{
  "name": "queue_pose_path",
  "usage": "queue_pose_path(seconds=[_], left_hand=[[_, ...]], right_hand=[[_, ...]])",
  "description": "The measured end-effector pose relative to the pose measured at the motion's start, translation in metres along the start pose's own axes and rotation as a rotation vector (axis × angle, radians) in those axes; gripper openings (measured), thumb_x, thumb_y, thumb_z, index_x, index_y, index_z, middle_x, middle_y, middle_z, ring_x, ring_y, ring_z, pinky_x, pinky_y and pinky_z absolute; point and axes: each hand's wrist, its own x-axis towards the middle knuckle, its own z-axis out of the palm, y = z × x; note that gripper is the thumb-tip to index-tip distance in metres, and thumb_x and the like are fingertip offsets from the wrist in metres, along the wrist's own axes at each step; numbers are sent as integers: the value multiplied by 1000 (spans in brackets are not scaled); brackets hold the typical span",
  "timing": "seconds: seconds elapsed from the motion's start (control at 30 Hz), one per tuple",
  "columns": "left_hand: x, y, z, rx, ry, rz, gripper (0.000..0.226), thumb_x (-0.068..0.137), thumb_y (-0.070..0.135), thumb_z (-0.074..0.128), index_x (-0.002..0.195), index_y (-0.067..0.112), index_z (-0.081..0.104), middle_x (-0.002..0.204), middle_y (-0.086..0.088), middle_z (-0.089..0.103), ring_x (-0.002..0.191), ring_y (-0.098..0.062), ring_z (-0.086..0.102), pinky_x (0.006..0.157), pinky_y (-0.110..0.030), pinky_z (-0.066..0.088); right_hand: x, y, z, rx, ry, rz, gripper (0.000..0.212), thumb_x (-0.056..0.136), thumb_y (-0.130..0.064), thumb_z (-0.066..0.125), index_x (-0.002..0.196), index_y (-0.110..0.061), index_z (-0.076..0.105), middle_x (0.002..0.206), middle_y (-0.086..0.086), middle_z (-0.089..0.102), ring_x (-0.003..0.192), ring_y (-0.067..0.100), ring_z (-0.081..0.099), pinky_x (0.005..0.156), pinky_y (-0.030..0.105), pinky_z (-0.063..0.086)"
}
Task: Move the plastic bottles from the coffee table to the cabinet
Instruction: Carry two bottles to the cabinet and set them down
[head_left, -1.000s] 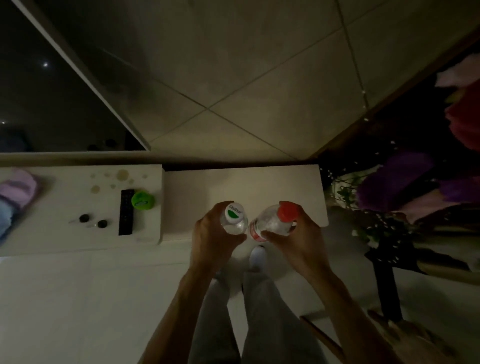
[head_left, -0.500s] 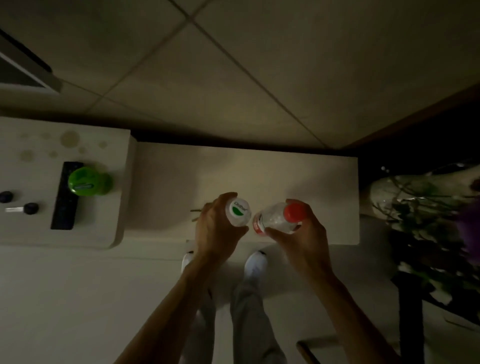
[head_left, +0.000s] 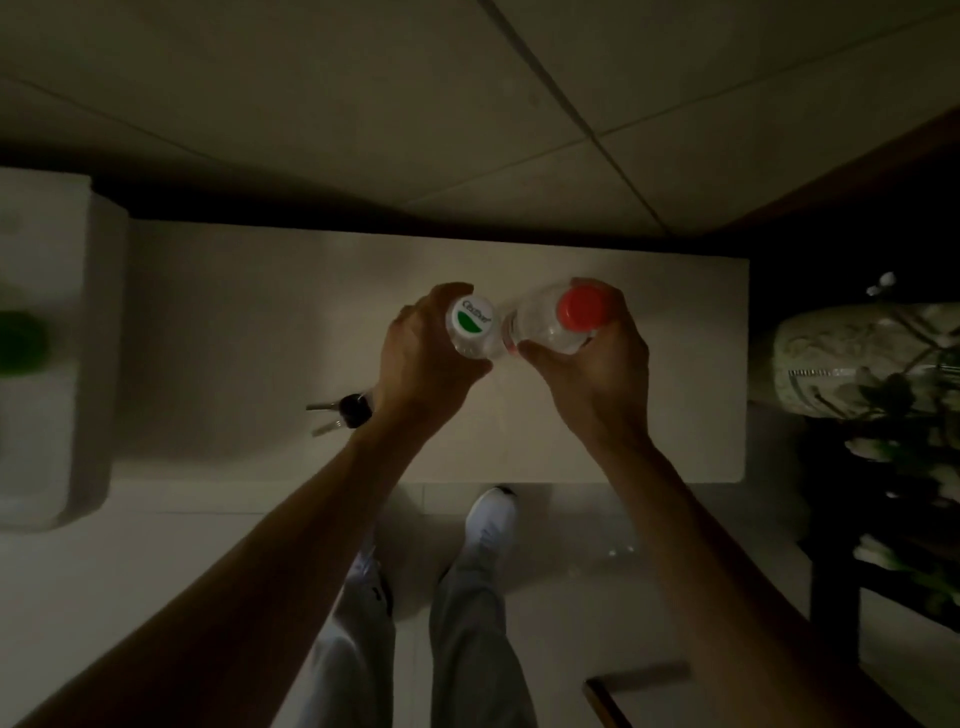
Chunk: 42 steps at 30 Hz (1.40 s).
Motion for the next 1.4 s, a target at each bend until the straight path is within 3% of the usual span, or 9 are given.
queue_pose_path(seconds=[0.17,0.37,0.53,0.7,0.8,0.97,1.13,1.4], left_hand=[[6,-4,12,-2,60,56,62,71,26,81,124,11,53,113,-9,65,105,-22,62,91,-41,52],[-2,-8,12,1,45,35,68,69,25,81,128,13,50,119,-7,61,108,-21,57,92,-33,48],[-6,-9,10,31,-17,15,71,67,27,82,129,15,49,121,-5,59,111,-20,53,86,-24,37],[-7,-4,-10,132,-157,-58,83,71,25,80,141,15,35,138,-8,48,127,-24,43,102,-31,35],[-15,-2,-41,254,-264,-112,66,81,27,71,137,15,39,135,-9,50,123,-24,45,97,-32,40],[-41,29,-117,400,-320,-46,29,91,27,53,118,16,55,112,-6,62,96,-19,59,74,-28,46],[-81,80,-196,529,-358,128,28,92,31,49,113,14,56,107,-7,63,92,-21,60,73,-30,44],[-160,140,-320,559,-242,231,32,92,35,48,115,15,58,107,-8,67,98,-26,61,80,-35,45]], right_hand=[[11,11,9,0,25,-17,83,64,-51,74,130,-8,50,127,9,59,117,23,57,99,45,49],[9,16,14,-66,21,-48,84,68,-63,64,130,-8,50,126,7,59,117,19,57,98,38,50],[7,9,10,-107,-2,-4,86,69,-36,81,139,-8,41,135,10,54,126,22,51,103,34,45],[-4,-5,-6,-203,-62,60,81,78,-23,77,144,-8,32,141,11,49,128,24,49,103,41,47],[-18,-23,-31,-265,-105,181,67,85,-20,69,142,-13,34,139,7,50,124,23,51,98,35,46],[-46,-83,-74,-348,-141,229,46,89,-24,62,131,-15,47,131,5,56,118,20,54,94,31,45],[-80,-174,-105,-410,-159,101,31,89,-23,58,119,-13,59,122,6,62,112,22,57,94,35,48],[-166,-296,-143,-585,-248,-204,31,92,-24,56,118,-7,61,121,14,61,115,29,55,92,32,42]])
